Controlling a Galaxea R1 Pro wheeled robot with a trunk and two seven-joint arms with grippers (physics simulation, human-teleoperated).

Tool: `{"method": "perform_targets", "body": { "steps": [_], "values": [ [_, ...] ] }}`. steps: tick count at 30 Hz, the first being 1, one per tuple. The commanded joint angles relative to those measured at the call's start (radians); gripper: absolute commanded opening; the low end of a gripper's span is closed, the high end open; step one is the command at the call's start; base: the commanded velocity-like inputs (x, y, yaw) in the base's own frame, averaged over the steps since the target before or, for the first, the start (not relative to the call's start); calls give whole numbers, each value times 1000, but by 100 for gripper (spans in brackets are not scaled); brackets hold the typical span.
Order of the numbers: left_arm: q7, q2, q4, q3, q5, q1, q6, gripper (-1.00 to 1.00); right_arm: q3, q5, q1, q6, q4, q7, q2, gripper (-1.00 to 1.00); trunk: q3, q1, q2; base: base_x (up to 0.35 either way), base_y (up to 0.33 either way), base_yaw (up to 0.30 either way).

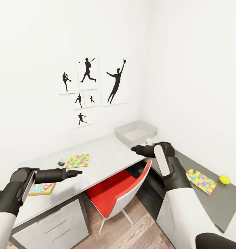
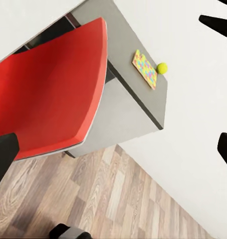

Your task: Put all the toys in the child's room - the three board games (two on the bed and one on the table), the two jigsaw puzzles on the table, and the tennis ball on the table - inside the toy box on the table in the child's room.

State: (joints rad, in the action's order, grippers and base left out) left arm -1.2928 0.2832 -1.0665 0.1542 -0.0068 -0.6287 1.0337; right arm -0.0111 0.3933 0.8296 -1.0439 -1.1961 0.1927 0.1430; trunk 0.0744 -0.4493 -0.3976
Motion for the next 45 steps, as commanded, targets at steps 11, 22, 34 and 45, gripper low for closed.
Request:
{"method": "perform_targets", "body": {
  "steps": [11, 22, 34, 45],
  "values": [
    [10, 18, 21, 2, -2, -9, 9, 100, 4, 10, 0, -3, -7, 53, 27, 100, 2, -1, -2, 0, 0, 0],
    [28, 42, 14, 3, -9, -9, 6, 100, 4, 9, 50, -3, -12, 61, 30, 100, 2, -1, -2, 0, 0, 0],
    [418, -1, 81, 11, -16, -145, 10, 100, 3, 12, 215, -3, 220, 205, 31, 100, 2, -1, -2, 0, 0, 0],
    [897, -170, 406, 9, -11, -475, -1, 100, 2, 14, 354, 9, 485, 365, 31, 100, 2, -1, -2, 0, 0, 0]
  ]
}}
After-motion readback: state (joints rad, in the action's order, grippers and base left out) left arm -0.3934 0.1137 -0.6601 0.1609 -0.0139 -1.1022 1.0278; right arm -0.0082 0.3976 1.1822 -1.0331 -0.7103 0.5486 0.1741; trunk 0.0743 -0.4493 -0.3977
